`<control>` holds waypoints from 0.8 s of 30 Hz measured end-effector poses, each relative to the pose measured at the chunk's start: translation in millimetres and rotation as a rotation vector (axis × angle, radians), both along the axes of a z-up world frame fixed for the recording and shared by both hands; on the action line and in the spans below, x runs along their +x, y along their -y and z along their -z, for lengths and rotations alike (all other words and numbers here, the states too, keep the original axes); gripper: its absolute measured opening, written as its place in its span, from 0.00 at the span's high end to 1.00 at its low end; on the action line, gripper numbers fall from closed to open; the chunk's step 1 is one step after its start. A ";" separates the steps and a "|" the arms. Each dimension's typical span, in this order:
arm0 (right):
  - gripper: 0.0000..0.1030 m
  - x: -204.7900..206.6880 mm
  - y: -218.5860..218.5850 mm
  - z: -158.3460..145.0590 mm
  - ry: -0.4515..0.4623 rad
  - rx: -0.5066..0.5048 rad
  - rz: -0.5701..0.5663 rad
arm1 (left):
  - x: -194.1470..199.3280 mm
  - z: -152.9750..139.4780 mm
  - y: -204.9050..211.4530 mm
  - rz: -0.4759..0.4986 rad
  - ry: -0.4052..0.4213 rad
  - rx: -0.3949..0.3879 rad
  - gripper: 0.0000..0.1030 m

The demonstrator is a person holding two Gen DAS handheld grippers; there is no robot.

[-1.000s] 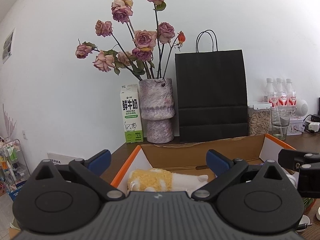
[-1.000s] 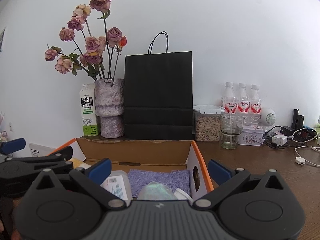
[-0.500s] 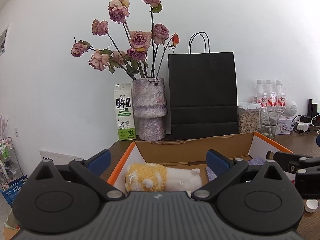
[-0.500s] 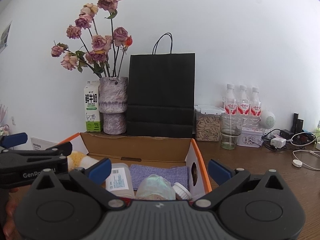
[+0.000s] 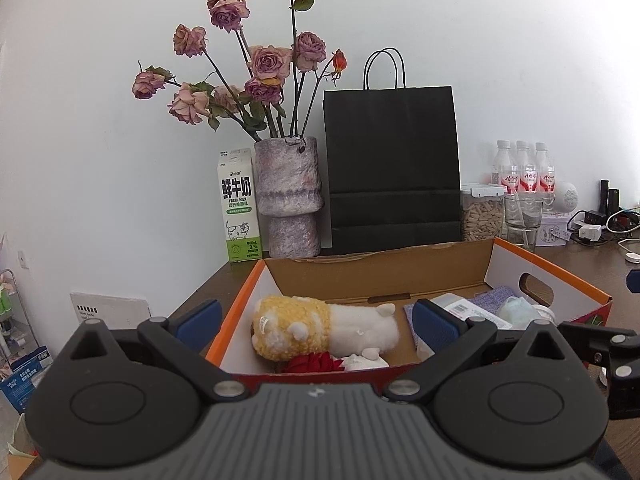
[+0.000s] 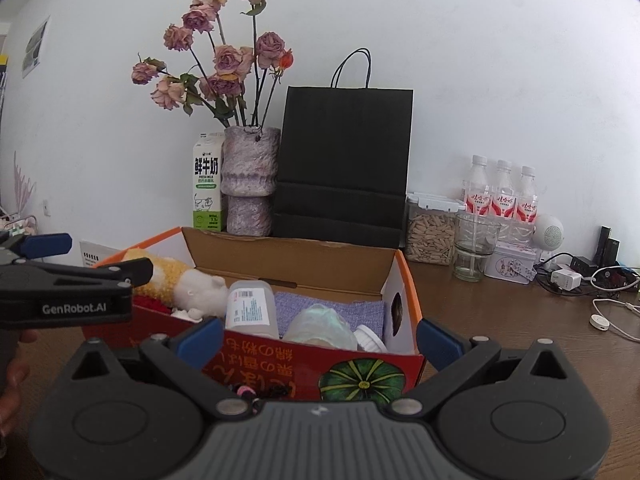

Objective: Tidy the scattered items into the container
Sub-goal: 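Move both tools back out of the box toward the dark blue case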

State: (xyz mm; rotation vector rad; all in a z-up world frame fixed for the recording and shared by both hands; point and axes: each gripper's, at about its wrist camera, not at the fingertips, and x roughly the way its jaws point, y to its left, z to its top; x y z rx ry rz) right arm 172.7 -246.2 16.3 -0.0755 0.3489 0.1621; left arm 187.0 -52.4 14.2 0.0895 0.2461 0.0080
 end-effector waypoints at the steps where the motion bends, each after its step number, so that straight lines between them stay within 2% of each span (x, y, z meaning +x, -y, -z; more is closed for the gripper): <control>1: 0.00 -2.0 2.4 1.9 -0.009 0.002 0.003 | -0.5 0.4 -1.1 0.000 -0.003 -0.003 0.00; 8: 0.00 -28.1 31.3 11.7 -0.054 0.086 0.043 | -14.4 4.8 -11.8 -0.028 0.000 -0.010 0.00; 15: 0.00 -51.7 37.5 19.0 -0.112 0.077 0.043 | -36.7 13.0 -20.6 -0.069 -0.036 0.008 0.00; 20: 0.00 -63.2 25.2 17.5 -0.168 0.103 -0.020 | -56.7 12.7 -29.7 -0.075 -0.074 -0.003 0.00; 24: 0.00 -65.9 -1.1 12.8 -0.207 0.099 -0.075 | -70.4 13.1 -33.3 -0.081 -0.100 0.023 0.00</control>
